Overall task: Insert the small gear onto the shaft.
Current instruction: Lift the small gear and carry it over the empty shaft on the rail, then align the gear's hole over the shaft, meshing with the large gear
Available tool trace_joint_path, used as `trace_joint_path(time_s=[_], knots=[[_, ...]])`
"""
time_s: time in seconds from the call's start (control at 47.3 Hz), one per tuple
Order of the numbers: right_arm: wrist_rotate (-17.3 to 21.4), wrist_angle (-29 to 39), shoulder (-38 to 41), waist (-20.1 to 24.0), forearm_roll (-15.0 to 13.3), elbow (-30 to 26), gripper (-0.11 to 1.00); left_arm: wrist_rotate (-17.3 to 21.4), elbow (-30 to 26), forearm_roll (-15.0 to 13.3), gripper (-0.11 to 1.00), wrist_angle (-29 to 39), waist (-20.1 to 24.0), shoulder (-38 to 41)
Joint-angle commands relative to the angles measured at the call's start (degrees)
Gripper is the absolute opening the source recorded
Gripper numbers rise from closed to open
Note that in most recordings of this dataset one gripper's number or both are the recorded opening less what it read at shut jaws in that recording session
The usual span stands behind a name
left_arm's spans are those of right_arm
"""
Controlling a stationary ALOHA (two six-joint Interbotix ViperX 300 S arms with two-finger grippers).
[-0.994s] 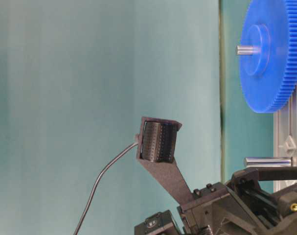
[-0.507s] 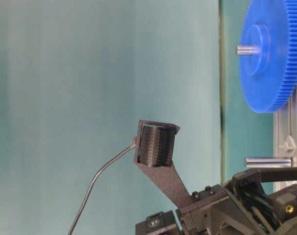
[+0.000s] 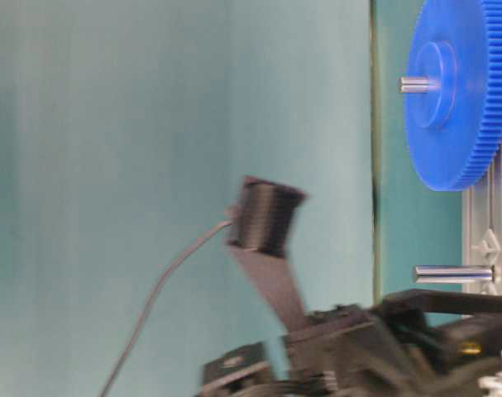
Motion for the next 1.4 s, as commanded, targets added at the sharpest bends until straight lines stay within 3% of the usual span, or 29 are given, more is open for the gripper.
trace_joint_path(time_s=[0.0, 0.275, 0.444, 0.55, 0.867, 1.374], knots=[[0.35, -0.44, 0.26, -0.18, -0.09, -0.44, 0.65, 0.00, -1.49, 0.26, 0.71, -0.26, 0.18, -4.22], [0.35, -0.53, 0.18, -0.18, -0.09, -0.18, 0.65, 0.35, -1.32, 0.09, 0.71, 0.26, 0.70, -11.07], [0.35, -0.44, -0.26, -0.09, -0.09, -0.26, 0.65, 0.79, -1.14, 0.09, 0.71, 0.97, 3.78, -14.33], [0.44, -0.35, -0.79, -0.18, -0.09, -0.18, 0.65, 3.16, -0.35, 0.26, 0.71, 0.97, 5.62, -15.12], [0.53, 0.26, -2.99, -0.18, -0.09, -0.09, 0.65, 9.49, 0.26, 0.09, 0.71, 0.62, 9.49, -14.15], [0.53, 2.72, -4.66, -0.18, -0.09, 0.09, 0.65, 9.76, 1.32, 0.09, 0.71, -3.60, 11.34, -9.58]])
